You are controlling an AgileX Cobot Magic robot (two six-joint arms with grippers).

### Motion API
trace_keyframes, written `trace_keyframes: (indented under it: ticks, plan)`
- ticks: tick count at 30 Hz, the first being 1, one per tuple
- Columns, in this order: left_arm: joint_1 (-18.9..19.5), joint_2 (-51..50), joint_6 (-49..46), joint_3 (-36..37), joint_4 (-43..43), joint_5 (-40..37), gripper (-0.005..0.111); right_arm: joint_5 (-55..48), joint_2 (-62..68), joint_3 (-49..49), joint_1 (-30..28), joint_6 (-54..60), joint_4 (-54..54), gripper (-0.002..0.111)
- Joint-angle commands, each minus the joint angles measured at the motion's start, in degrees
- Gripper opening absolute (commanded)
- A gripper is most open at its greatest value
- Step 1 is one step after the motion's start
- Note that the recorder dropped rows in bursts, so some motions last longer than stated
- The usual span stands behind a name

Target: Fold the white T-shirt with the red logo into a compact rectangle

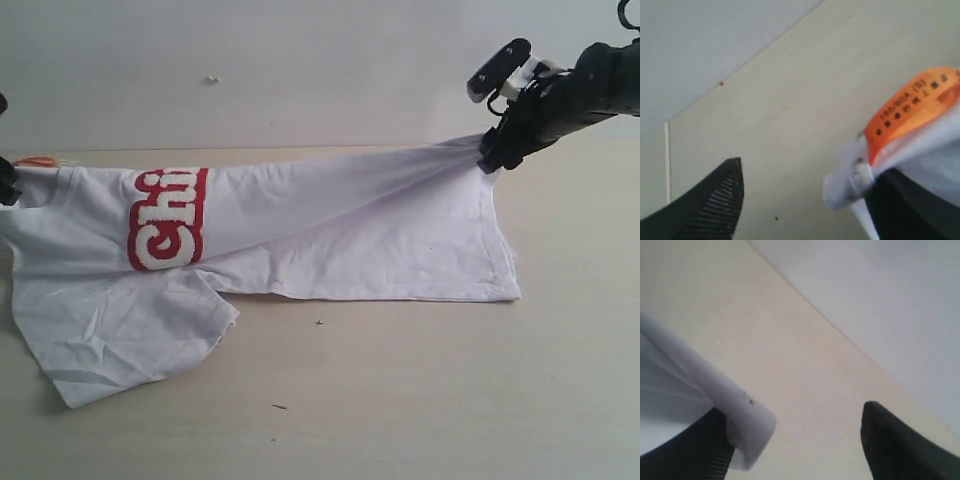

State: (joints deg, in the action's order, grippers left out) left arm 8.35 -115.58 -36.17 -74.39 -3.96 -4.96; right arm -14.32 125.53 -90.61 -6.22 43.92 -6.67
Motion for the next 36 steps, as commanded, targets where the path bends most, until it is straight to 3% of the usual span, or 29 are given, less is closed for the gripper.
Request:
trace_keyframes:
  ticks: [1,4,8,13,25,36]
  plan:
    - [1.8,0.5,11.9,-4.9,0.8,-8.0,0.064,-5.3,-0.9,-2.6,-2.7,-6.9,-2.6,0.068]
    - [1.9,0.0,7.9,-8.4,5.6,-16.4,0.064,-10.5,-0.8,-4.3,-4.3,-6.8,-9.9,0.068]
    - [2.4,-1.0,-6.5,-11.8,20.6,-27.6,0.064,-20.0,-0.7,-6.3,-6.0,-0.4,-19.9,0.068]
    - [3.7,-1.2,-15.3,-13.1,35.7,-32.6,0.064,-27.6,-0.7,-9.3,-7.4,0.7,-24.9,0.067]
    - [9.4,-1.2,-16.0,-13.1,36.9,-37.7,0.064,-37.9,-0.6,-12.2,-15.1,1.4,-41.2,0.066]
    - [9.8,-1.2,-18.9,-13.1,39.1,-41.0,0.063,-44.6,-0.6,-12.3,-16.9,6.1,-52.7,0.063]
